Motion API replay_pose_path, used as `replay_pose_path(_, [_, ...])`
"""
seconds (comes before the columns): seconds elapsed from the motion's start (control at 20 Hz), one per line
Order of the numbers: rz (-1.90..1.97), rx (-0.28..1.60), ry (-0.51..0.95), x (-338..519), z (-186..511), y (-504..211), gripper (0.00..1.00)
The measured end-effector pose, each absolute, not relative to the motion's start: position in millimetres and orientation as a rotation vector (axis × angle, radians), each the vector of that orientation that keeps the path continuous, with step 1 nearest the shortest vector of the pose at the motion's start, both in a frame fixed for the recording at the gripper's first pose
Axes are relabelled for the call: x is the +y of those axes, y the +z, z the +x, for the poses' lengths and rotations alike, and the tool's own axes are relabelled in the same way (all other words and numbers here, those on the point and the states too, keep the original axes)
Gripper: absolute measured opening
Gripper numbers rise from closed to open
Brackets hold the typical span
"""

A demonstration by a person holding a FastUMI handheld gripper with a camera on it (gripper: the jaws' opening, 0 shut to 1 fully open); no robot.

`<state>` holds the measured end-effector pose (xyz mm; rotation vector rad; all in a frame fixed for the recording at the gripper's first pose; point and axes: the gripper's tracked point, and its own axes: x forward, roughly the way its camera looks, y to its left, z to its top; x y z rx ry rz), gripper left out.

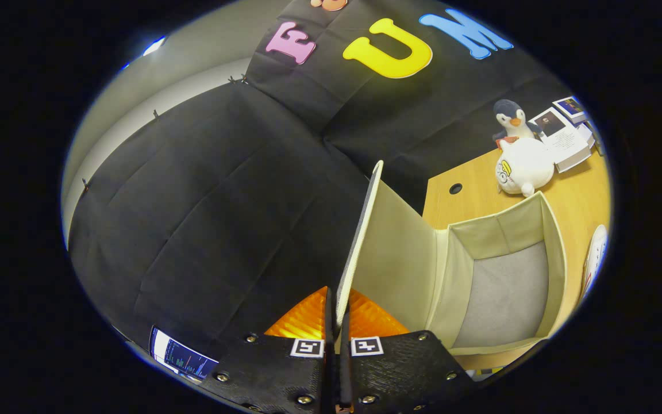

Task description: Open the storage box then place both shoes into the box .Put the left shoe in first, then the right shoe, with the right side of both shoes facing outward in a uniform manner.

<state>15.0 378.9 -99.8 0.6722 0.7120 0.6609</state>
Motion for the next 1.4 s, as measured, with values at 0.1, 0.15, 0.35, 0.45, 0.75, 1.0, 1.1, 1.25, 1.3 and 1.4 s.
replay_pose_path(0.1, [0.654,0.720,0.671,390.9,17.1,-103.0,0.10])
replay_pose_path(0.15, [0.643,0.714,0.682,397.1,17.3,-101.6,0.10])
replay_pose_path(0.35, [0.558,0.679,0.697,406.4,22.7,-101.7,0.49])
replay_pose_path(0.45, [0.537,0.669,0.695,408.7,26.7,-104.7,0.85])
replay_pose_path(0.75, [0.462,0.620,0.614,356.2,38.3,-101.9,0.97])
replay_pose_path(1.0, [0.404,0.593,0.514,281.9,52.8,-101.7,0.97])
replay_pose_path(1.1, [0.394,0.583,0.470,252.4,59.7,-104.0,0.97])
replay_pose_path(1.25, [0.375,0.578,0.410,212.5,67.1,-112.1,0.97])
replay_pose_path(1.3, [0.365,0.578,0.391,199.4,70.0,-115.2,0.97])
replay_pose_path(1.4, [0.343,0.579,0.353,175.9,73.8,-121.7,0.97])
